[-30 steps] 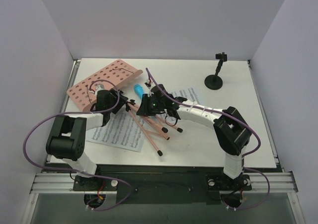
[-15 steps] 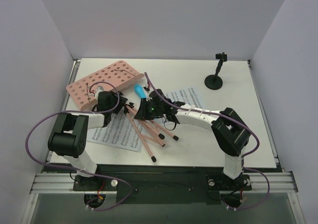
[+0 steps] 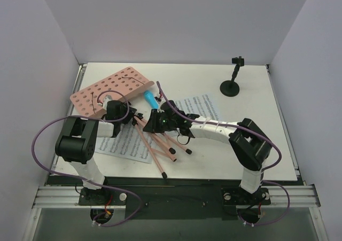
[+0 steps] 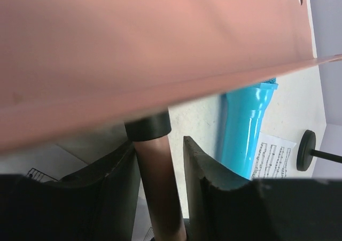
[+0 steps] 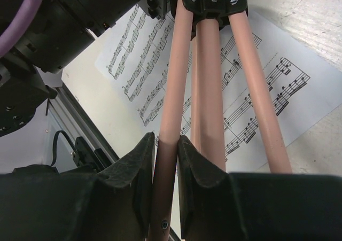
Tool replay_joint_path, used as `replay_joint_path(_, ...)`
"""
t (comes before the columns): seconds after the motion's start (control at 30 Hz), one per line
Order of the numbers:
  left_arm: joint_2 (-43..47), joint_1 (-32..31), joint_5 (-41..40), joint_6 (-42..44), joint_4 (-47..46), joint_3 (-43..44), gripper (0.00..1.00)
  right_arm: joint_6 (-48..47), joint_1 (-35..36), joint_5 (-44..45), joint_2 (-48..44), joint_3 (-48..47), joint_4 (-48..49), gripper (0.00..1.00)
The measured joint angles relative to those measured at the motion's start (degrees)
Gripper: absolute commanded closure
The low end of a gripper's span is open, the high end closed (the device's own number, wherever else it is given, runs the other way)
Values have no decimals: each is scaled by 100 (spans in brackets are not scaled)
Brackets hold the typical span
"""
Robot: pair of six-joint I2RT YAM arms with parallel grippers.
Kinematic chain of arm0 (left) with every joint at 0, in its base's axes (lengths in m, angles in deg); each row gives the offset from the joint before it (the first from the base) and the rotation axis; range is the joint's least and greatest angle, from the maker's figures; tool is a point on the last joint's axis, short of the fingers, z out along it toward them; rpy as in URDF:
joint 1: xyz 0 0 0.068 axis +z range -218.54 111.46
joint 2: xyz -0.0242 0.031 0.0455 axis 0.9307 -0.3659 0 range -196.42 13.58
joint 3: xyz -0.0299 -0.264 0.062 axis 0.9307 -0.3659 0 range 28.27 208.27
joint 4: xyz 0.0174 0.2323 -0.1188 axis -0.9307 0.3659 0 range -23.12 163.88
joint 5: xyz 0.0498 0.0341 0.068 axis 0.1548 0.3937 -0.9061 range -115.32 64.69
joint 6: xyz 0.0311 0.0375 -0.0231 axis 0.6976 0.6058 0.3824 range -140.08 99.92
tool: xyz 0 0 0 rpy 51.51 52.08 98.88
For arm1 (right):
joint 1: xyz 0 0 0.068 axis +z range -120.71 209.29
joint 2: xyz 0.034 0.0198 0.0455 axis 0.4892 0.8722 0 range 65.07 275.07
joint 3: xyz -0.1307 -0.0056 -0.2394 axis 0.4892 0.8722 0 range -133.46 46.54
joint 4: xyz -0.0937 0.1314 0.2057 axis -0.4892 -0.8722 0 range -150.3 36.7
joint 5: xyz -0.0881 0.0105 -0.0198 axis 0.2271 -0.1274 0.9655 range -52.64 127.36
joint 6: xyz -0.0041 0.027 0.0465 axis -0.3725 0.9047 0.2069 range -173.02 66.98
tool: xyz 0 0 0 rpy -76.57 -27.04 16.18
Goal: Set up the instrument practice props
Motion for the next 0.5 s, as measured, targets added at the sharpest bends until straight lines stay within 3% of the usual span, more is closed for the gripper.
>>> replay_joint_path(0.03,-17,2,-13,-4,-9,0,74,11,4,2,-9,2,15,100)
replay_joint_path(0.07,-28,11,-15,-20,11,-9,91,24,7,4,-15,4,24,100)
replay_joint_path(0.1,-37,22,-13,-179,-2,-17,98,26,7,0,-24,13,15,100)
replay_joint_path(0.37,-46,9,208,-90,-129,-76,100,-162,70,90,-179,208,22,100)
replay_joint_path(0.5,136,-109,433,308,57,-79,100,-503,190,190,-439,385,-173,84)
